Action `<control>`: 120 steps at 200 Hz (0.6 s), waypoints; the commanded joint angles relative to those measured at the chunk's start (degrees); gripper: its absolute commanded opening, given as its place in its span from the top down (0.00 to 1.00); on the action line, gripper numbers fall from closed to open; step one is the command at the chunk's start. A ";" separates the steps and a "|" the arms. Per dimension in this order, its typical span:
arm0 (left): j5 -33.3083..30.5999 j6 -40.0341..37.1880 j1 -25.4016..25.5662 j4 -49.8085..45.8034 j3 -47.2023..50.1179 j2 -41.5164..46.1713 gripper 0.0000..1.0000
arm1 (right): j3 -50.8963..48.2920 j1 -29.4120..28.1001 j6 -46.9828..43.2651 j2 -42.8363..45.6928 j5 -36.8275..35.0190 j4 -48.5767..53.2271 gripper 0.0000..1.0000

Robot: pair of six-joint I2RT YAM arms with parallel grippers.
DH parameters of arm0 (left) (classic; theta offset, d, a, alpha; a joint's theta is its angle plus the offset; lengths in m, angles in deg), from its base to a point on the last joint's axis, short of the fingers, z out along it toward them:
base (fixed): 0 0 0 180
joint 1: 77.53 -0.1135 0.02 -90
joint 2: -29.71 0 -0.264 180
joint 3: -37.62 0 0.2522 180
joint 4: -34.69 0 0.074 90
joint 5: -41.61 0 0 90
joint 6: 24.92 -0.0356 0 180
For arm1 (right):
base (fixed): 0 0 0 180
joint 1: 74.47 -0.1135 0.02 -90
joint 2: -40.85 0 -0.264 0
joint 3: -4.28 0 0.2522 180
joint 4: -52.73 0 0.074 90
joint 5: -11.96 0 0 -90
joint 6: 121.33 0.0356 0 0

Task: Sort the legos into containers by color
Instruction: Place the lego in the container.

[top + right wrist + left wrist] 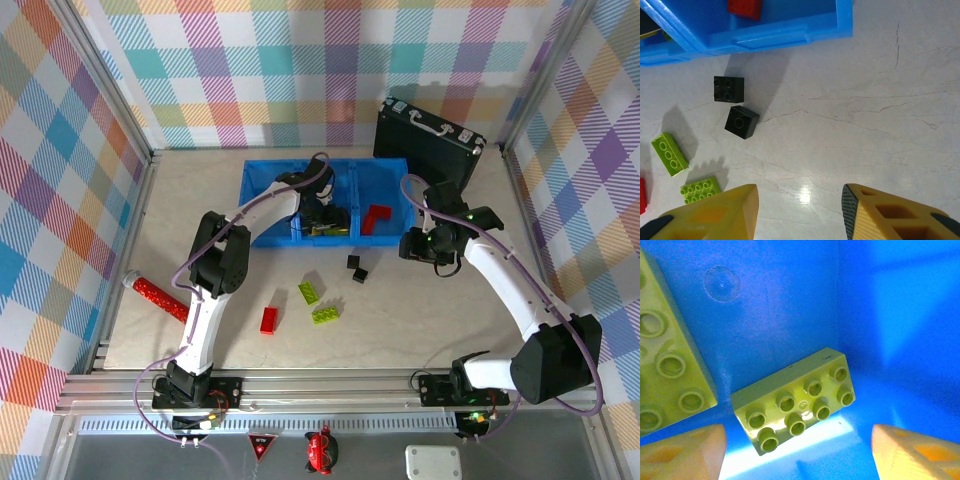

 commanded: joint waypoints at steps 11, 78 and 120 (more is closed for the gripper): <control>0.62 -1.21 -0.37 -1.38 0.59 9.17 0.25 | 0.04 -0.79 1.43 -0.15 1.71 -0.75 0.51; -3.46 -2.55 -0.47 -1.89 9.20 18.36 0.25 | 1.46 -3.81 1.97 -4.13 1.91 -1.82 0.51; -4.34 -2.13 -0.22 -1.01 15.13 23.45 0.29 | 1.48 -5.84 2.55 -6.45 2.26 -2.87 0.52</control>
